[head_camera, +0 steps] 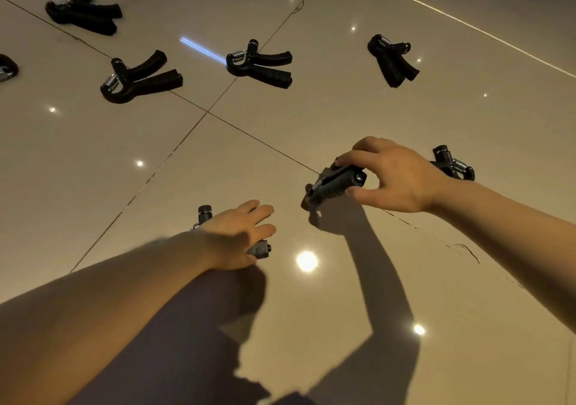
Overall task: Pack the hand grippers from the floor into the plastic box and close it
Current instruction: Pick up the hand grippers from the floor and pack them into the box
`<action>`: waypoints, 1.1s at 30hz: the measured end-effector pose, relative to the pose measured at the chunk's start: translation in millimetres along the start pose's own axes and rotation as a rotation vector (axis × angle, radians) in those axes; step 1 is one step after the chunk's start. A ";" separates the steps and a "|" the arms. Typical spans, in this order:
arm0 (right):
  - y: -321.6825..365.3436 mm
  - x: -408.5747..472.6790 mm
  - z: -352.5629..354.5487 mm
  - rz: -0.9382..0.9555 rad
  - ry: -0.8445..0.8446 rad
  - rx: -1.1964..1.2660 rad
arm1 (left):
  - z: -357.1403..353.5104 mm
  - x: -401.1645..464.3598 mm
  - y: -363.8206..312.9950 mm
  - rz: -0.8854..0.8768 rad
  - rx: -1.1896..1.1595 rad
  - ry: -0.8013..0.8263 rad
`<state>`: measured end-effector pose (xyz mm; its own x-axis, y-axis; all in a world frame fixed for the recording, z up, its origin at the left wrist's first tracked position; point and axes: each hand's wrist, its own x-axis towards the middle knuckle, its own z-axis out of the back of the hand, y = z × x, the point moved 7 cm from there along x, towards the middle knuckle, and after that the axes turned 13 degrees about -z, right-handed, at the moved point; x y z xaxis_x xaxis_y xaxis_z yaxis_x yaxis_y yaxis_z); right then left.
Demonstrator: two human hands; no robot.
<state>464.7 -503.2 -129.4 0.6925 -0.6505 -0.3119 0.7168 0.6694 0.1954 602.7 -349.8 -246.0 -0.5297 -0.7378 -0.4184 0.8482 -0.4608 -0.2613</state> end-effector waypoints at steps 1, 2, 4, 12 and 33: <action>6.1 -0.9 3.6 0.028 0.006 -0.017 | -3.6 -3.3 1.6 0.007 -0.004 0.000; 11.9 -2.4 4.5 0.055 0.016 -0.044 | -5.8 -5.8 1.1 0.010 0.010 0.007; 22.1 -6.7 -0.6 0.107 0.042 -0.116 | -12.4 -8.5 -3.3 0.003 0.064 0.031; 29.0 -20.3 -26.9 0.108 -0.184 0.001 | -11.5 -9.2 -2.8 -0.012 0.074 -0.059; 29.4 -66.6 -39.3 0.137 -0.361 0.043 | 44.4 -47.7 -29.5 -0.040 0.103 -0.398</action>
<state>436.4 -426.1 -139.3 0.7607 -0.6457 0.0657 0.6132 0.7482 0.2533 603.0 -322.9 -179.7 -0.5379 -0.8423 -0.0355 0.8333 -0.5249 -0.1737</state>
